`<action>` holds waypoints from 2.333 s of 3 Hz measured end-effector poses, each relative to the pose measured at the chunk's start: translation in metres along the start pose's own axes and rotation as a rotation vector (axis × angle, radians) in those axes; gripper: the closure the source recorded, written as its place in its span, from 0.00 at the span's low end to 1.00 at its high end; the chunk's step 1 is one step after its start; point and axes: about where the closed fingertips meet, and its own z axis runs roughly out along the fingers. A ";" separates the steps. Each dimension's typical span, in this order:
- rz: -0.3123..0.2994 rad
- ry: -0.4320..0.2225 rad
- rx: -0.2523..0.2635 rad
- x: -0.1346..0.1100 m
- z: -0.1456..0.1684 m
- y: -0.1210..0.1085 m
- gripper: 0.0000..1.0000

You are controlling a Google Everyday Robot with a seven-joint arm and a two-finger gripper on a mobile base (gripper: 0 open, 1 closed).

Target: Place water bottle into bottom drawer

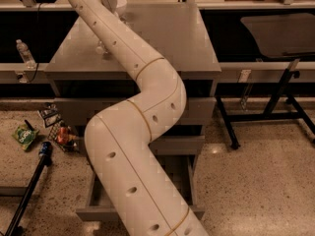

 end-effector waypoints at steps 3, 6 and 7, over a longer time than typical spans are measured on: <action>0.081 0.015 -0.020 0.011 -0.033 0.005 1.00; 0.667 -0.036 -0.019 0.026 -0.134 0.028 1.00; 0.803 -0.140 0.036 0.009 -0.104 0.024 1.00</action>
Offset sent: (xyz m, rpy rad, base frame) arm -0.1033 -0.0437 0.1130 0.1665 -0.0476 -0.3205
